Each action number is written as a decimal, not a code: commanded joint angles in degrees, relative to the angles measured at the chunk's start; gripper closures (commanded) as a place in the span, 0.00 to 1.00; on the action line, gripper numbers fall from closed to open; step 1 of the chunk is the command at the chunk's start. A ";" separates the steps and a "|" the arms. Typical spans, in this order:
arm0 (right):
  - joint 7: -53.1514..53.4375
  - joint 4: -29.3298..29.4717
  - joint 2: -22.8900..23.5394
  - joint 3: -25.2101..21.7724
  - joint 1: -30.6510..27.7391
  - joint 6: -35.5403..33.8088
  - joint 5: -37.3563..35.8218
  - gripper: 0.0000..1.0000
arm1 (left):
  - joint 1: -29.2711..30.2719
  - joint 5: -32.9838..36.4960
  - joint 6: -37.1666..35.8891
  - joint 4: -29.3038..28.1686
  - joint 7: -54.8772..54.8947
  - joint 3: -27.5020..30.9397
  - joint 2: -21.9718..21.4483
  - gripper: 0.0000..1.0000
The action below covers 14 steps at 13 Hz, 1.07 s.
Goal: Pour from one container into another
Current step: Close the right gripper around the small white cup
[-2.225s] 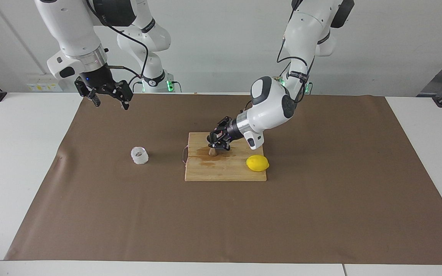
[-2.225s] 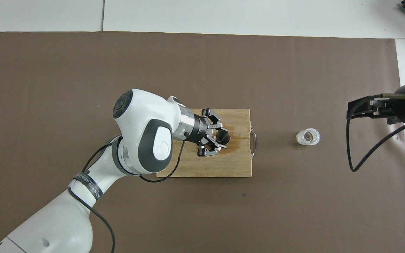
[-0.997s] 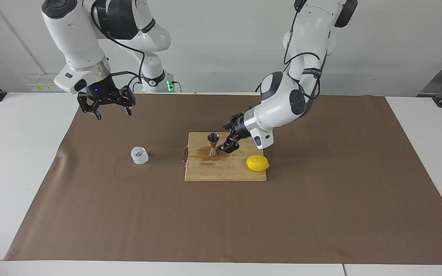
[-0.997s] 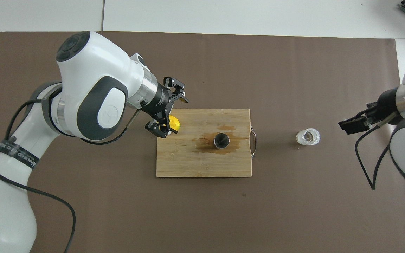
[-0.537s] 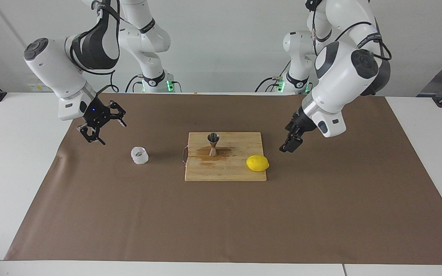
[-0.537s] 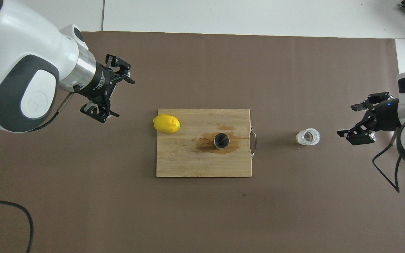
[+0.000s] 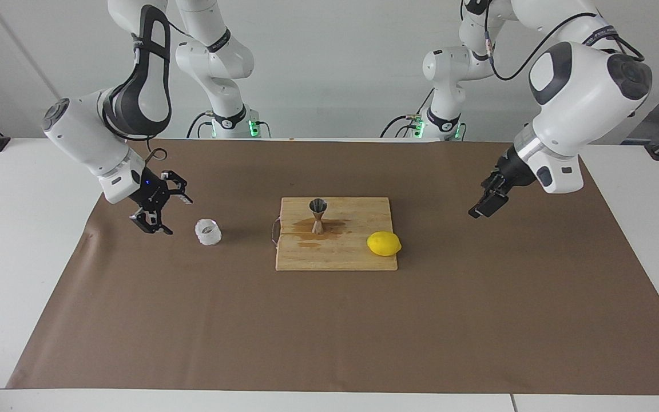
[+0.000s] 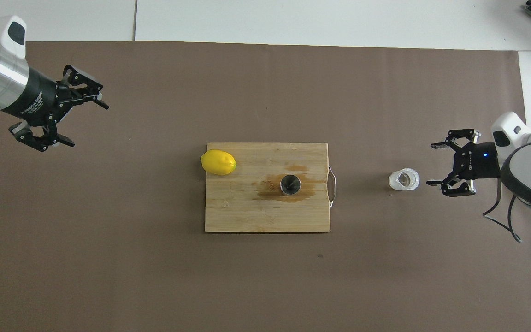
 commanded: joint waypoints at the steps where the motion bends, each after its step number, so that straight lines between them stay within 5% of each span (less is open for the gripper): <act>1: -8.31 -1.24 1.00 0.45 -1.76 0.69 2.64 0.00 | 0.24 5.06 -1.39 0.86 13.19 -0.52 -0.04 0.00; 7: -22.74 -2.92 8.64 0.54 -6.15 -2.56 12.21 0.00 | -1.15 8.76 -1.74 0.77 41.87 5.60 -0.66 0.00; 10: -23.90 -3.18 9.09 0.54 -5.46 -2.83 13.01 0.00 | -6.69 8.24 -1.39 0.68 49.52 12.64 -4.42 0.00; 14: -23.81 -5.55 8.74 0.54 -3.96 -2.83 16.88 0.00 | -6.18 7.62 -5.86 0.24 52.98 12.05 -9.26 0.00</act>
